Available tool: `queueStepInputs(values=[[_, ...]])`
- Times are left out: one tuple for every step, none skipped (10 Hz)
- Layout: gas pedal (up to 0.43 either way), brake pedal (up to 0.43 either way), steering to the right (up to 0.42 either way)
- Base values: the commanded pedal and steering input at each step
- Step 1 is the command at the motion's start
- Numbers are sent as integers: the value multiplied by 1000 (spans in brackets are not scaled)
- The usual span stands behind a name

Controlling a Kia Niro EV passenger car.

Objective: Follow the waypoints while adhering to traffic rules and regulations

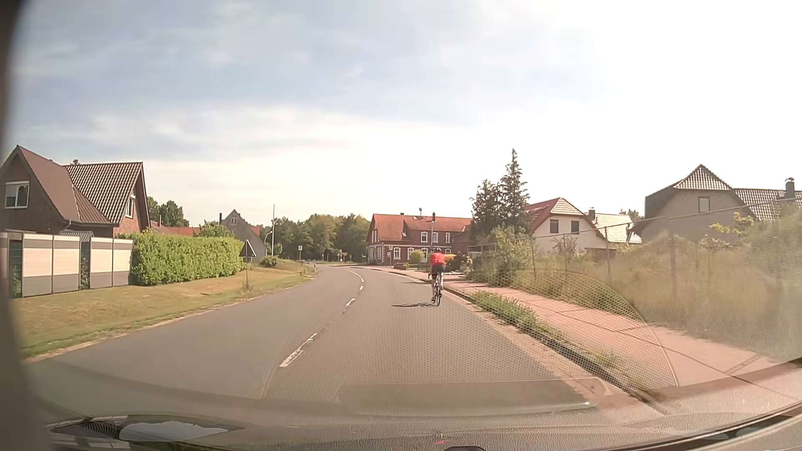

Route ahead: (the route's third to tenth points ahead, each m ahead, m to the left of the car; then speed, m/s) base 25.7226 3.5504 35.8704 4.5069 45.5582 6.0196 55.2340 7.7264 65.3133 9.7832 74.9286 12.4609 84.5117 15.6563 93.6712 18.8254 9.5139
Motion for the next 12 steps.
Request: queueStepInputs(values=[[150, 0, -19], [157, 0, -21], [157, 0, -25], [157, 0, -26], [157, 0, -26], [157, 0, -26], [157, 0, -26], [157, 0, -25], [157, 0, -24], [150, 0, -23], [150, 0, -20], [118, 0, -17]])
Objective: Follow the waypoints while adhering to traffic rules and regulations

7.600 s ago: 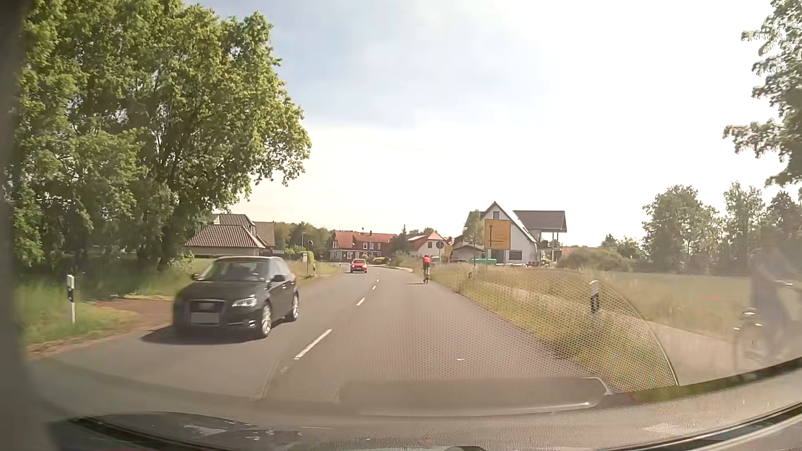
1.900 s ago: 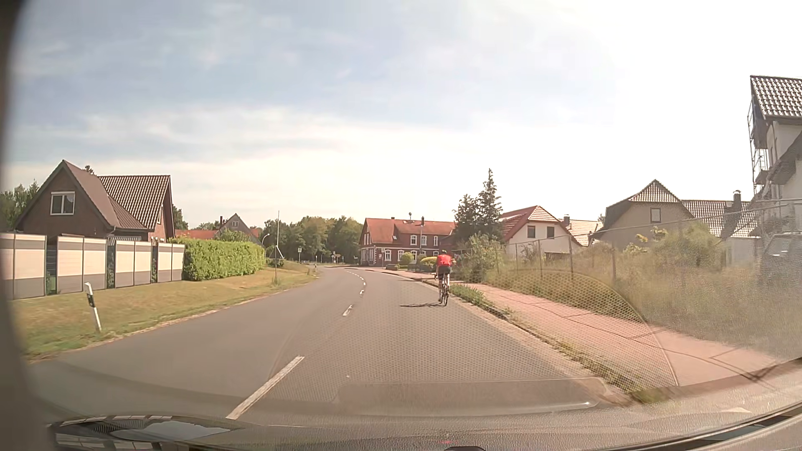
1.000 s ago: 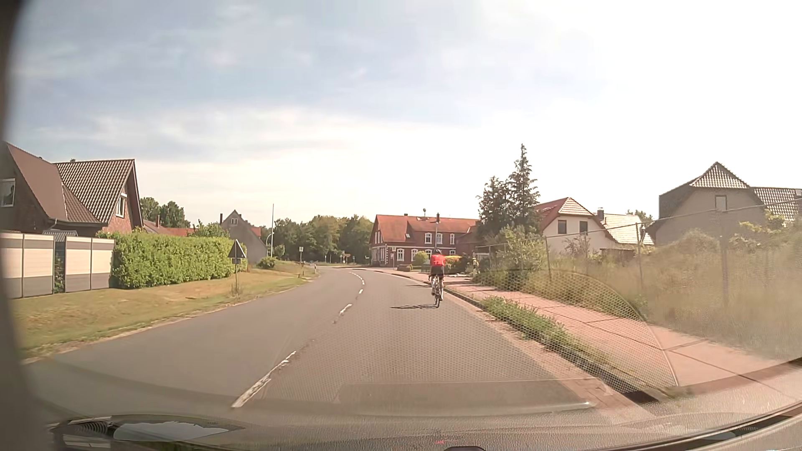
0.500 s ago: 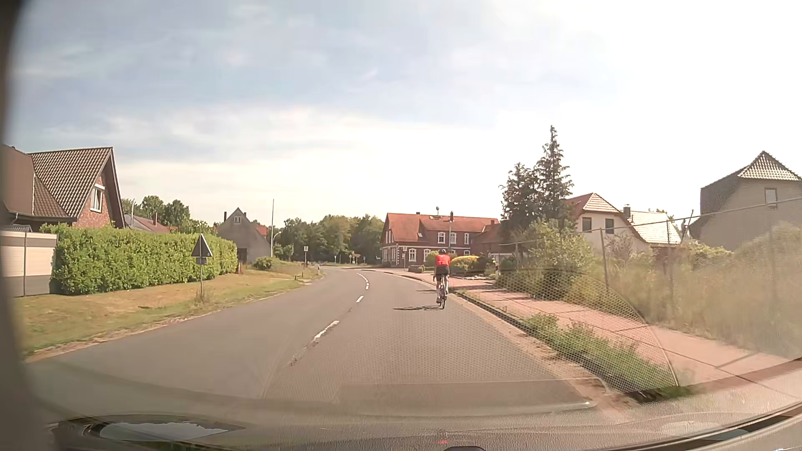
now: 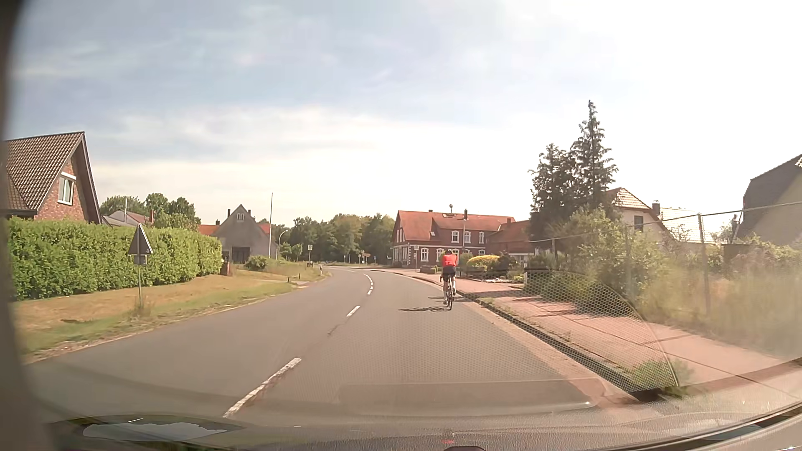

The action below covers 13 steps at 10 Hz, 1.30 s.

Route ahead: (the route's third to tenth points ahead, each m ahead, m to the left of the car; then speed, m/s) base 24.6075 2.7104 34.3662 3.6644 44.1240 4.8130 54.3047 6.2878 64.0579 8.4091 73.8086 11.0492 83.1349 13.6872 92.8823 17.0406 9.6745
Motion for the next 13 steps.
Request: queueStepInputs(values=[[98, 0, -16], [87, 0, -15], [79, 0, -15], [79, 0, -14], [79, 0, -14], [67, 0, -11], [67, 0, -11], [67, 0, -11], [67, 0, -11], [67, 0, -11], [67, 0, -12], [67, 0, -12], [67, 0, -12]])
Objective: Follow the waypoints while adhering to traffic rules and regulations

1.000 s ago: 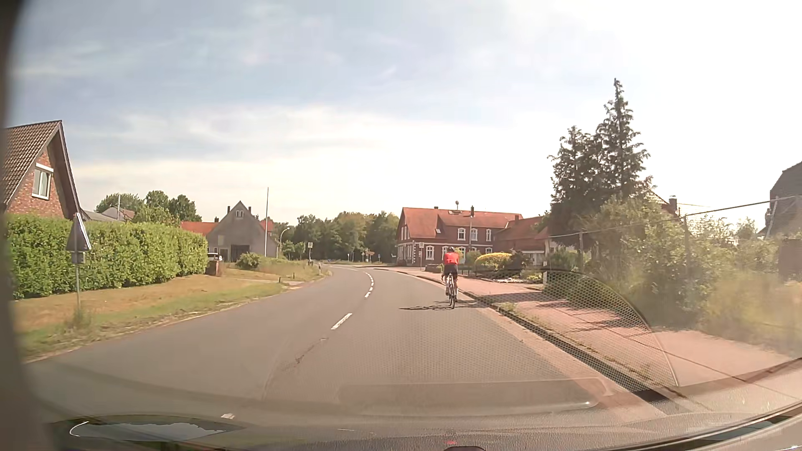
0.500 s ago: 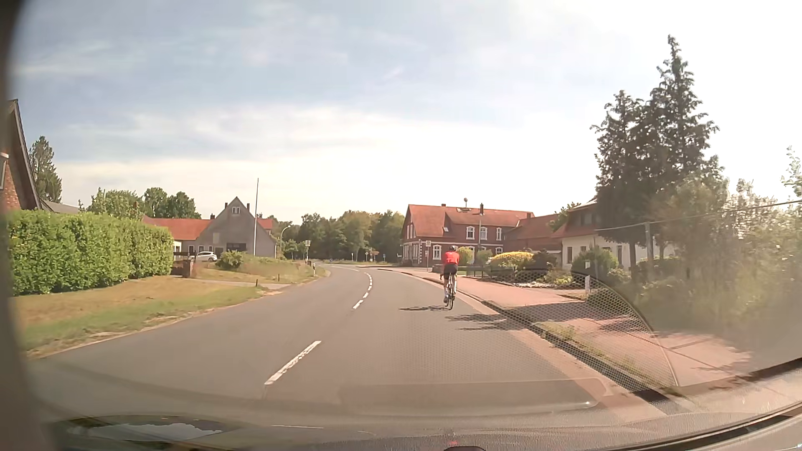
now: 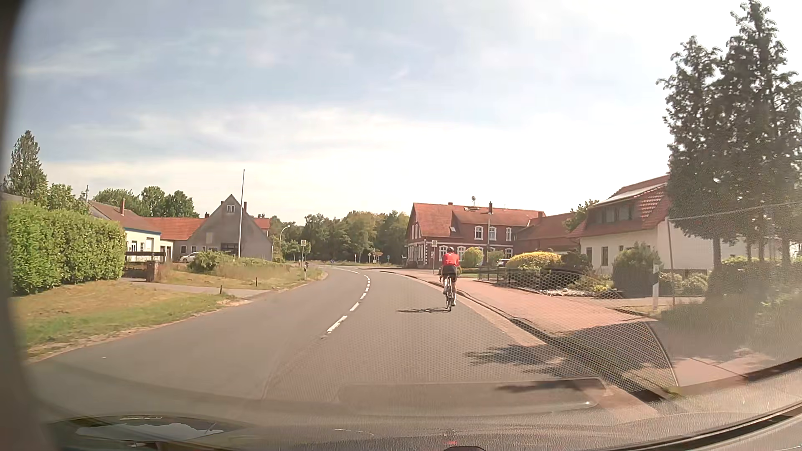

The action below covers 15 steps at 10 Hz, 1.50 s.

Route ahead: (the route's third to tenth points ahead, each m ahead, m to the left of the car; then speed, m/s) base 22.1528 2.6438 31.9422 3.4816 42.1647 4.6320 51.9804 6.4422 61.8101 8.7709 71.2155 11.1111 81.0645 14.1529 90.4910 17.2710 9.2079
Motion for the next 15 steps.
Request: queueStepInputs(values=[[67, 0, -13], [67, 0, -13], [67, 0, -13], [67, 0, -14], [67, 0, -14], [67, 0, -14], [67, 0, -14], [67, 0, -14], [79, 0, -14], [79, 0, -15], [87, 0, -15], [98, 0, -15], [110, 0, -15], [118, 0, -16], [118, 0, -16]])
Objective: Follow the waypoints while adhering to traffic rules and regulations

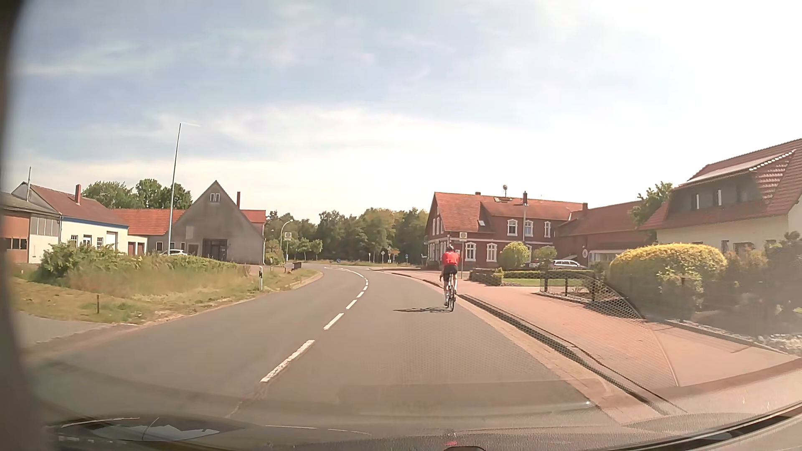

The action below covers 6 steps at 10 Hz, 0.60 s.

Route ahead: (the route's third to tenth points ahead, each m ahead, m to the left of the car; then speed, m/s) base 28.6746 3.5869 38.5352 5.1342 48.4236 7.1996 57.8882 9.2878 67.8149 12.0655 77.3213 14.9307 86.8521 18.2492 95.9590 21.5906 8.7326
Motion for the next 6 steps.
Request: queueStepInputs(values=[[118, 0, -16], [118, 0, -17], [118, 0, -17], [118, 0, -17], [118, 0, -17], [118, 0, -18]])
